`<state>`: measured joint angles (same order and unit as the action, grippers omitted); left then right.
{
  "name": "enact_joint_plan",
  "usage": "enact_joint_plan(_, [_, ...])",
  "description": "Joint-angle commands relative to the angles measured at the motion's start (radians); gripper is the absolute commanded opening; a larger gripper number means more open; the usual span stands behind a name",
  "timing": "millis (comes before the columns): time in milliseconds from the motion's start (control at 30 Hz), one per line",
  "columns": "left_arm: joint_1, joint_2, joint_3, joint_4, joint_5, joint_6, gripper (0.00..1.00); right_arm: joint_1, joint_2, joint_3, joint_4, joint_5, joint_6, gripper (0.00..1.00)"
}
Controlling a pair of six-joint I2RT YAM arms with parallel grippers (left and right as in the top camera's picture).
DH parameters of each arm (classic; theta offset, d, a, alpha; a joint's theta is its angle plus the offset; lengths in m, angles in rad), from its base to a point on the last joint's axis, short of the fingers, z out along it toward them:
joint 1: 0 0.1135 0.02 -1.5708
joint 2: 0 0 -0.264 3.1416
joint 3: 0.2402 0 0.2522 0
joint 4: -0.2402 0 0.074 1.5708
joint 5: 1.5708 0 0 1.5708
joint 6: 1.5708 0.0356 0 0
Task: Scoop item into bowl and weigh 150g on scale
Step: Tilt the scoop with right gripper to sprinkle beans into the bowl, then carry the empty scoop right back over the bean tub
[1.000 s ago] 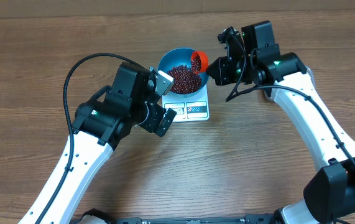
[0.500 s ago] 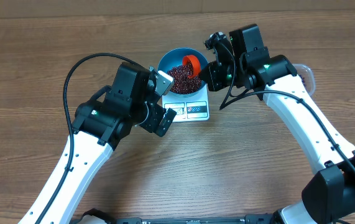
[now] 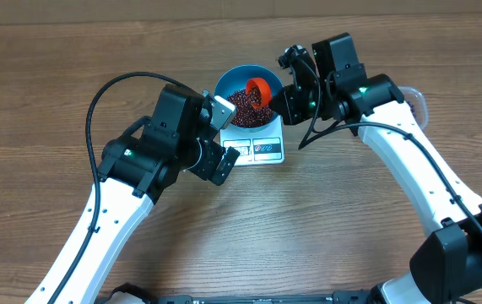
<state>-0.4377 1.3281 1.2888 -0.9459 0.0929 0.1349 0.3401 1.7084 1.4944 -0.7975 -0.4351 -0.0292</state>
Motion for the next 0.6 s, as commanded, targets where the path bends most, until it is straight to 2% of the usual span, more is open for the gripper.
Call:
enact_joint_plan(0, [0.000,-0.008,-0.004,0.001,-0.007,0.019,1.00,-0.035,-0.027,0.032,0.005,-0.074,0.003,0.04])
enact_joint_plan(433, [0.000,-0.008,-0.004,0.001,-0.007,0.019,1.00,-0.258,-0.029,0.032,-0.033,-0.458,-0.002,0.04])
enact_joint_plan(567, [0.000,-0.008,-0.004,0.001,-0.007,0.019,1.00,-0.373,-0.056,0.032,-0.101,-0.487,-0.040,0.04])
